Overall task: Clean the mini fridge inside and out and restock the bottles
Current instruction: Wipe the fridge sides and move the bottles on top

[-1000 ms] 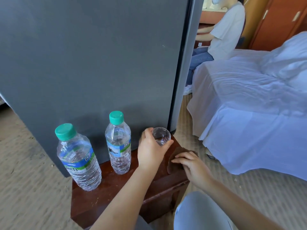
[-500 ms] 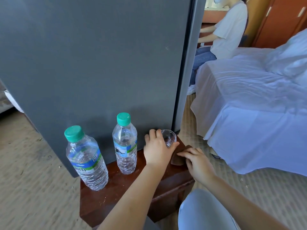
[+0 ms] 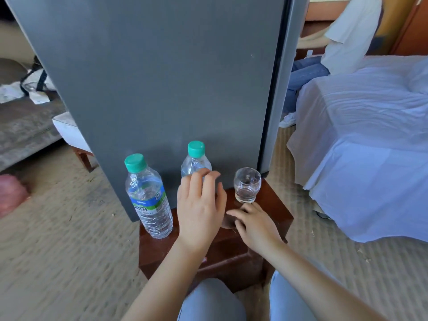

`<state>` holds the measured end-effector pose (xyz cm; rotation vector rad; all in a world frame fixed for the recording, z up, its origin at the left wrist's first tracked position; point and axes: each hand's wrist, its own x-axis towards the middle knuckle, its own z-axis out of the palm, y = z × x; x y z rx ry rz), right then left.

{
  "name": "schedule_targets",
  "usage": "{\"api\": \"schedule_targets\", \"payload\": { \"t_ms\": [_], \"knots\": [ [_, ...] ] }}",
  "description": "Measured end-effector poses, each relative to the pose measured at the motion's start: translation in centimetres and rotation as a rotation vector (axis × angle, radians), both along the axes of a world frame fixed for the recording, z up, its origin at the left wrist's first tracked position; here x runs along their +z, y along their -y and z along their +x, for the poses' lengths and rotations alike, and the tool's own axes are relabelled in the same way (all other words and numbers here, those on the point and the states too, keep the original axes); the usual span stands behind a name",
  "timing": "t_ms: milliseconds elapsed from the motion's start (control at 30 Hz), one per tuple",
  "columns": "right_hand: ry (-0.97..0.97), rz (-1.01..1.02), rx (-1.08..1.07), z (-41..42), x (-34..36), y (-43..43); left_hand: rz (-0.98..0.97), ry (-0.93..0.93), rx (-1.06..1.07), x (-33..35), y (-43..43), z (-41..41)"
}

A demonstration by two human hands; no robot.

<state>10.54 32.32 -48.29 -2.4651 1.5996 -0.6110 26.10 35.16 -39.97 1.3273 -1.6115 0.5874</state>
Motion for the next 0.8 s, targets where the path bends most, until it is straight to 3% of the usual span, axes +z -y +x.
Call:
{"api": "schedule_targets", "payload": {
  "t_ms": [133, 333, 567, 800],
  "knots": [
    [0.014, -0.038, -0.246, -1.2, -0.1, 0.7, 0.032, -0.103, 0.083, 1.6, 0.5, 1.4],
    [0.041, -0.073, -0.291, 1.0, -0.2, 0.8, 0.273, -0.476, 0.074, 3.0, 1.5, 1.1],
    [0.182, -0.111, -0.248, 5.0, -0.6, 1.9, 0.335, -0.482, 0.077, 4.8, 2.1, 2.3],
    [0.316, 0.008, -0.082, 7.1, -0.9, 3.6, 0.226, -0.518, -0.044, 10.5, 1.1, 3.7]
  ]
}}
